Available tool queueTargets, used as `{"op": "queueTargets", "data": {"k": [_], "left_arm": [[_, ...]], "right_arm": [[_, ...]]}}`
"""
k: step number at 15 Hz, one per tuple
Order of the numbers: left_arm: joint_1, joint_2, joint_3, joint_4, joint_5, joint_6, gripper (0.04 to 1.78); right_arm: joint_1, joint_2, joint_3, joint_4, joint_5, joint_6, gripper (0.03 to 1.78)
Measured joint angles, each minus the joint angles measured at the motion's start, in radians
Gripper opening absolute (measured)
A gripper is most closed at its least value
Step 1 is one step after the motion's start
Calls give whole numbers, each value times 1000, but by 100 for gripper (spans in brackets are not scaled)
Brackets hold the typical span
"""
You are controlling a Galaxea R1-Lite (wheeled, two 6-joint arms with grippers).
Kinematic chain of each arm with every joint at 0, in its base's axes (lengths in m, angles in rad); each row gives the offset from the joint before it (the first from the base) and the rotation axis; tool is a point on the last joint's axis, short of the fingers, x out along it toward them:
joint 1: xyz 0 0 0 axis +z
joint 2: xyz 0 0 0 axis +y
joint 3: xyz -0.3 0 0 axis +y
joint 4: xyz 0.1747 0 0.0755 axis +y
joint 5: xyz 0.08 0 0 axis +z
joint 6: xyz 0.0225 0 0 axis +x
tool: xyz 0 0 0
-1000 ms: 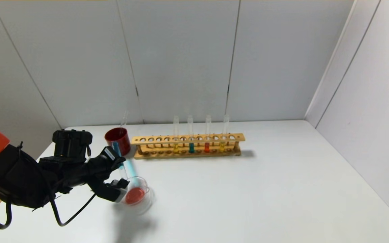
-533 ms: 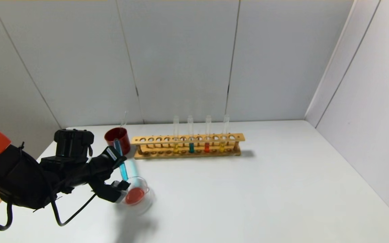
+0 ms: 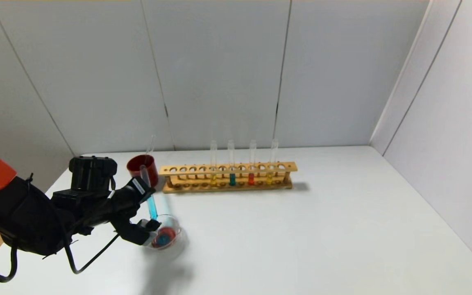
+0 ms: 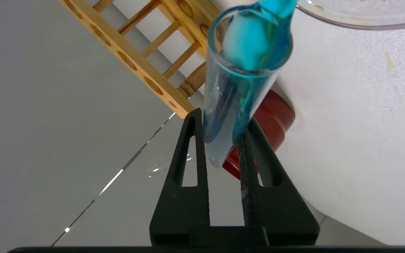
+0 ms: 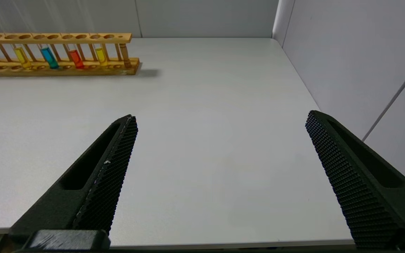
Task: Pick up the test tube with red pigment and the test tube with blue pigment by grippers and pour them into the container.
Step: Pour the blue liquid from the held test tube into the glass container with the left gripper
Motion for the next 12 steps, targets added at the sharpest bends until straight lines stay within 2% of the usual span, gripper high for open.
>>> {"op": "queueTargets", "data": {"k": [9,12], "left_arm": [[-23,-4,-4,-3,6,69,30],[-50,-10,0,-54,32,97,30]], "right_arm": [[0,0,0,0,0,0,175],[0,0,0,0,0,0,175]]}}
